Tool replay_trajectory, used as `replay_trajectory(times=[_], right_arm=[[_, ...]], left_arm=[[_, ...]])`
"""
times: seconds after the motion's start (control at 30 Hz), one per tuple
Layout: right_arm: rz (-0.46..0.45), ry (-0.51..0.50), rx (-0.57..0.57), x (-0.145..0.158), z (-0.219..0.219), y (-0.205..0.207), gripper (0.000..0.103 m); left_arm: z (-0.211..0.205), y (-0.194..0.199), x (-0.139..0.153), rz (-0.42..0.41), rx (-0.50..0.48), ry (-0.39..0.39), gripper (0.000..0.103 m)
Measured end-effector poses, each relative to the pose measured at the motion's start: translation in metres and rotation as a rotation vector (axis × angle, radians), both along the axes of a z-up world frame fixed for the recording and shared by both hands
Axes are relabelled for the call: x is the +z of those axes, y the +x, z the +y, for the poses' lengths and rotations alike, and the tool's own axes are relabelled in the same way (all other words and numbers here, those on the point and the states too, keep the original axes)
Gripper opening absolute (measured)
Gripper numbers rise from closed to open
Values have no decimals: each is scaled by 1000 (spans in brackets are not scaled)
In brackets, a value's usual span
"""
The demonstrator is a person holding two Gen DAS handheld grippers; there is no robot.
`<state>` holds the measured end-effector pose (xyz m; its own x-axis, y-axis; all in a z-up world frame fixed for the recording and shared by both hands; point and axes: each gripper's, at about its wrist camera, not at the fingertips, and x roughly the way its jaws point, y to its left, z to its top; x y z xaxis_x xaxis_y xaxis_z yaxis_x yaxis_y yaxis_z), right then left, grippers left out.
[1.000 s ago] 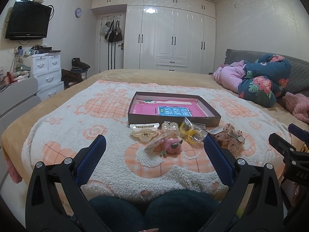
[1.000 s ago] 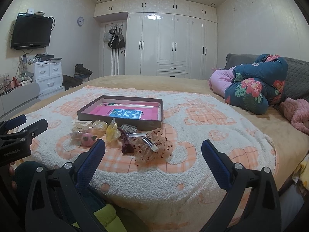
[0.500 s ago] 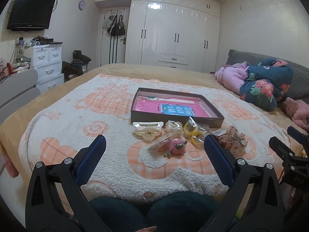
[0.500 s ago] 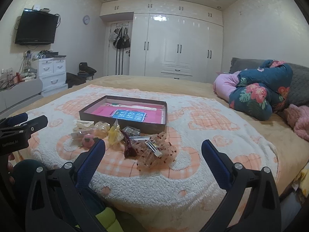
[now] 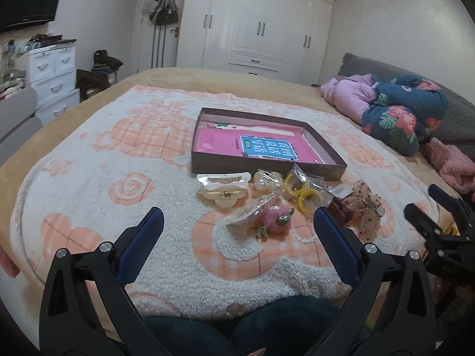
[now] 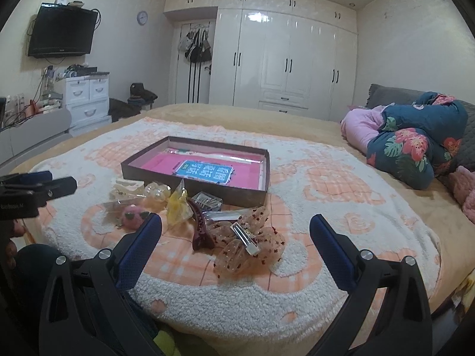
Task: Organize jewelry
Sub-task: 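Grasp the white claw clip with the left tool while the right grasps the lace bow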
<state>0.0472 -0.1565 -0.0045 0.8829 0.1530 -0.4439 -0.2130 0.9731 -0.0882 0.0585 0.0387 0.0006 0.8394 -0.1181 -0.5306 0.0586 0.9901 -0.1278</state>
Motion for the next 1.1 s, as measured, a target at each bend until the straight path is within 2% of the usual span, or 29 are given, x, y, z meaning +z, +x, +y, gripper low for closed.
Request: replay_trajectory(times=[0.1,0.33,0.6,0.9,1.0,1.07,1.1], right_arm=[[30,3,1,-5,-1,9,97],[76,-17,-6,-18,-4,28,97],[110,-36,-10,-30,-8,46,97],[165,-61,-4,-47,-9,71,97],[180,-64,-2,-52,-8,77,95],[190,-68,2,-55,-7,80,83],[199,-70,5,-57,-7,83,81]], left_arm=[[-3,7,2,4,-17,18,93],[-1,33,0,35,-27,4,93],[5,78,-16,146,10,-20,93],[6,104,-32,209,18,-28,93],[7,111,-36,226,21,-38,93],[6,116,-39,236,20,-38,93],[6,118,-40,241,21,-37,93]])
